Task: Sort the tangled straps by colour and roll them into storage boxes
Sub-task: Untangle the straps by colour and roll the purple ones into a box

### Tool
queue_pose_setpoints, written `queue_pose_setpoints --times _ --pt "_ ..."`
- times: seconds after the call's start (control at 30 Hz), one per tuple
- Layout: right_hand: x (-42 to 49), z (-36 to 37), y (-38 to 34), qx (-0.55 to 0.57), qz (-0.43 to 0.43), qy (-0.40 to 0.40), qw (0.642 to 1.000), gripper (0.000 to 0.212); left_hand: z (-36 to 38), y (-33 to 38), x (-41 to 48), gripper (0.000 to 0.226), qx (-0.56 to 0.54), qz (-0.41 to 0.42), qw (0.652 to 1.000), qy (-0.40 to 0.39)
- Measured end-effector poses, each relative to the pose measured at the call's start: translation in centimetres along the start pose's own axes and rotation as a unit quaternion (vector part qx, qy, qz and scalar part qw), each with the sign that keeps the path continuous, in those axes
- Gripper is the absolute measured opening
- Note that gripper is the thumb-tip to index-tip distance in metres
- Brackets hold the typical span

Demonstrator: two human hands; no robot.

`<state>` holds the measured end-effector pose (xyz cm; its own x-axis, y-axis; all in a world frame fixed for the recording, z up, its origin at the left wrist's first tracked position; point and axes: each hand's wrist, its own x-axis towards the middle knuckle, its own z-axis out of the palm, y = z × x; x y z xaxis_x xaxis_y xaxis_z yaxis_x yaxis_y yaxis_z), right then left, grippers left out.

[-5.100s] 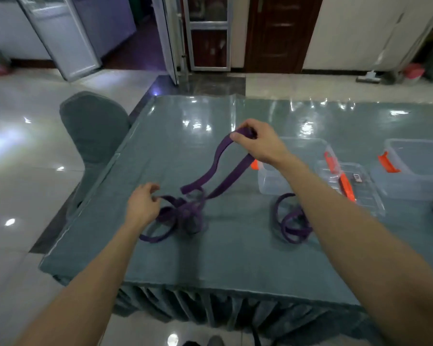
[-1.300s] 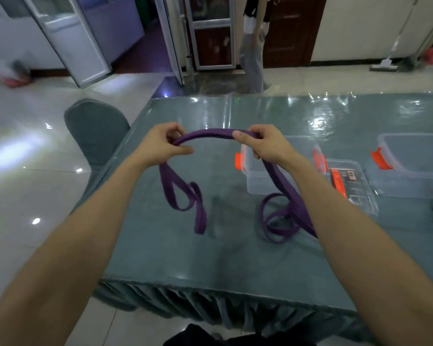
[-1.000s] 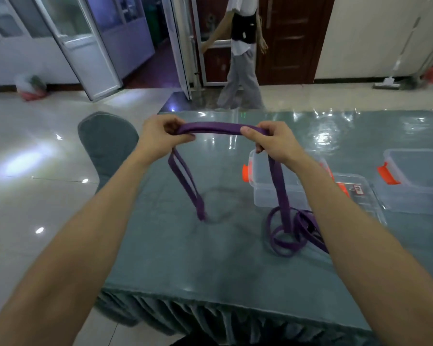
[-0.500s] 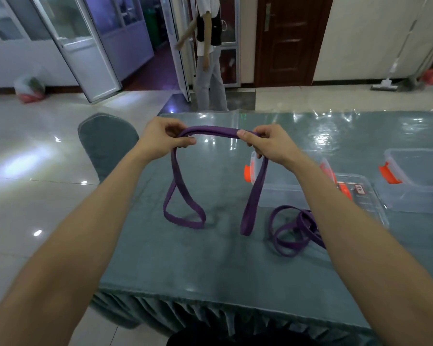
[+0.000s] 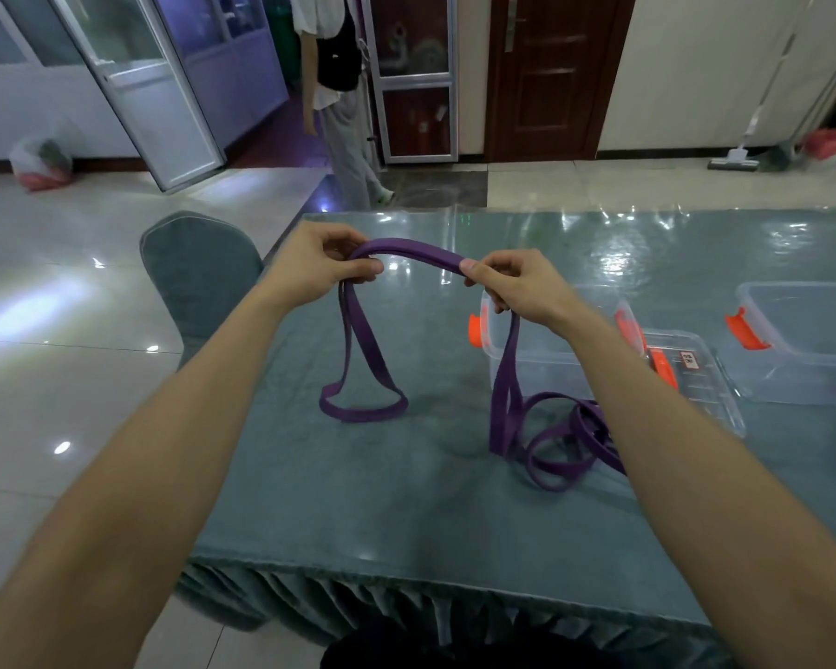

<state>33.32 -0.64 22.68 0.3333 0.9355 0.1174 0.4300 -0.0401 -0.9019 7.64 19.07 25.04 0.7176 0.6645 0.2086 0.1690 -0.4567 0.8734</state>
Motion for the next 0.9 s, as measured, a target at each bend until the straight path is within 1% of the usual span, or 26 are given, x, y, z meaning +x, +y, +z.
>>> queue_pose_setpoints --times 0.1,0.13,0.23,0.3,0.43,0.53,0.57,0.6,0.63,0.67,0.7,0.73,0.77,0.8,0.83,0.87,0.9 --pt "0.2 0.5 1.3 -0.019 0.018 -0.046 0.999 0.046 0.0 -0.5 -0.1 0.026 0.011 -0.01 1.0 0.008" --pt "0.2 0.9 2.1 -0.046 0.031 -0.071 0.996 0.043 -0.2 -0.6 -0.2 0.025 0.004 -0.013 1.0 0.01" --pt "-0.3 3.1 5.7 -0.138 0.08 -0.125 0.979 0.025 -0.8 -0.7 -0.6 0.029 -0.011 -0.019 1.0 0.009" --pt "-1.3 5.0 8.2 -0.152 0.113 -0.126 0.974 0.021 -1.3 -1.0 -1.2 0.027 -0.003 -0.024 1.0 0.015" --pt "-3.6 7.3 12.4 -0.189 0.17 -0.14 0.957 0.022 -3.5 -2.6 -3.2 0.025 -0.037 -0.031 0.997 0.068" --pt "-4.0 7.7 12.3 -0.159 0.182 -0.112 0.964 0.021 -5.7 -5.6 -5.0 0.019 0.031 -0.061 0.991 0.118" --pt "-3.8 7.5 11.6 -0.152 0.168 -0.097 0.969 0.019 -6.5 -6.9 -5.6 0.017 0.097 -0.094 0.983 0.123" --pt "-3.5 7.3 10.8 -0.147 0.148 -0.085 0.974 0.017 -7.1 -8.2 -6.1 0.02 0.196 -0.139 0.966 0.096" --pt "-3.1 7.0 9.7 -0.145 0.128 -0.078 0.978 0.015 -7.1 -9.3 -6.8 0.034 0.306 -0.193 0.932 0.036" --pt "-2.7 6.9 8.5 -0.144 0.107 -0.075 0.981 0.013 -6.2 -10.0 -7.5 0.057 0.39 -0.232 0.89 -0.04" --pt "-2.4 6.8 7.2 -0.15 0.085 -0.079 0.982 0.013 -4.5 -10.5 -8.0 0.081 0.431 -0.24 0.864 -0.102" --pt "-2.0 6.9 6.0 -0.167 0.06 -0.09 0.98 0.013 -2.4 -10.5 -8.2 0.098 0.427 -0.219 0.866 -0.142" --pt "-1.8 7.3 4.8 -0.203 0.031 -0.107 0.973 0.014 0.1 -10.1 -8.1 0.106 0.381 -0.186 0.89 -0.169" --pt "-1.7 7.8 3.6 -0.243 0.002 -0.128 0.962 0.015 2.8 -9.6 -7.9 0.106 0.303 -0.157 0.921 -0.189" --pt "-1.8 8.4 2.6 -0.27 -0.018 -0.146 0.951 0.017 5.2 -8.9 -7.4 0.099 0.223 -0.137 0.942 -0.212" --pt "-1.8 8.9 1.8 -0.28 -0.025 -0.157 0.947 0.021 7.1 -8.2 -6.9 0.083 0.157 -0.122 0.951 -0.235" --pt "-1.9 9.0 1.4 -0.277 -0.025 -0.155 0.948 0.027 8.4 -7.7 -6.4 0.062 0.115 -0.11 0.953 -0.258"
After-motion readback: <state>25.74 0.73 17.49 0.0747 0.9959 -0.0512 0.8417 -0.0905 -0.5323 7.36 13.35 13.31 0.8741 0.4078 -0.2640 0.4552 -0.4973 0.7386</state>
